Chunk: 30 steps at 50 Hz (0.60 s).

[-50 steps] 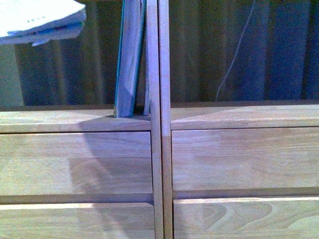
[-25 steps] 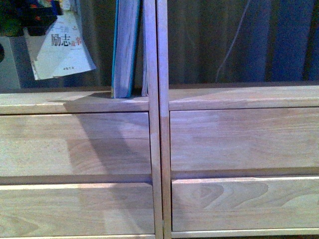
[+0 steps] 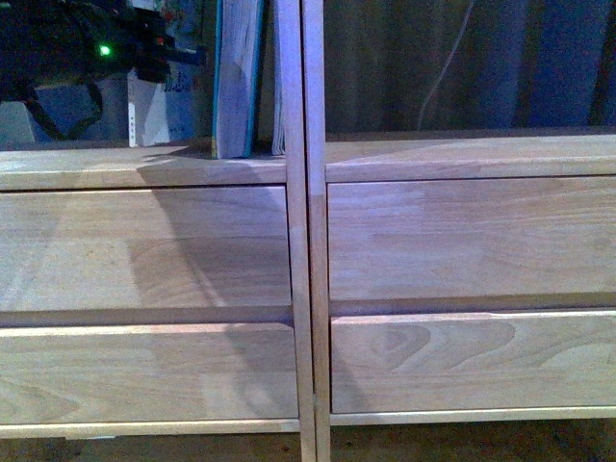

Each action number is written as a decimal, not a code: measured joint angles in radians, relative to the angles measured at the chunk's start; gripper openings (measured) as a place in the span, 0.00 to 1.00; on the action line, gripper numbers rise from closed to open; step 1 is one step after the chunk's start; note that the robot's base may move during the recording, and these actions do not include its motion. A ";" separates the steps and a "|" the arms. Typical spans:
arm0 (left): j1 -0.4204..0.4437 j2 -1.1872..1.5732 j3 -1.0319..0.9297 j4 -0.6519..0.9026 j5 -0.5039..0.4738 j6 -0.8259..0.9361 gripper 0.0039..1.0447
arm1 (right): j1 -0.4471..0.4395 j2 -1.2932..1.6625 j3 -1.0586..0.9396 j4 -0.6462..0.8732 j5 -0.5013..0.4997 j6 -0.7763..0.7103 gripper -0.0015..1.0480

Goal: Organize books on shelf

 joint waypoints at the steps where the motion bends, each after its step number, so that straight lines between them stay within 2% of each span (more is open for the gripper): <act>1: -0.002 0.005 0.001 0.000 -0.002 0.004 0.06 | 0.000 0.000 0.000 0.000 0.000 0.000 0.93; 21: -0.046 0.087 0.042 0.062 -0.051 0.079 0.06 | 0.000 0.000 0.000 0.000 0.000 0.000 0.93; 30: -0.064 0.106 0.045 0.092 -0.084 0.081 0.39 | 0.000 0.000 0.000 0.000 0.000 0.000 0.93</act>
